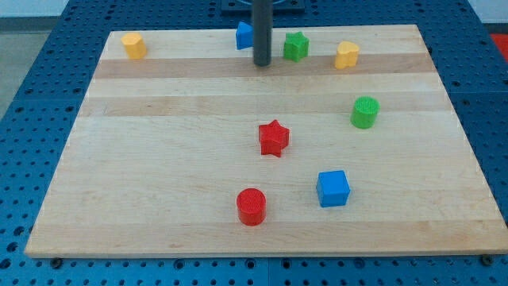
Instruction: Move the green star slightly to the right
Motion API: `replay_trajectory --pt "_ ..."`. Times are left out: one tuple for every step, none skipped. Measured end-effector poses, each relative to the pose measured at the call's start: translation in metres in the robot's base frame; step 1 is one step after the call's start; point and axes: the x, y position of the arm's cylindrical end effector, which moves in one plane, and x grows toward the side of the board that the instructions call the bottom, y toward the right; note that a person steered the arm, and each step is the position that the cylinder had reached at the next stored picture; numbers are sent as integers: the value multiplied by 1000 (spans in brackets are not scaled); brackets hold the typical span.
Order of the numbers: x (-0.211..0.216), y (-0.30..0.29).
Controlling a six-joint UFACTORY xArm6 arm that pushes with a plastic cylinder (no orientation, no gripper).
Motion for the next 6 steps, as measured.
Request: replay_trajectory --pt "-2 -2" --pt "-9 15" --pt "-16 37" --pt "-17 57" --pt "-17 77" --pt "-24 80"
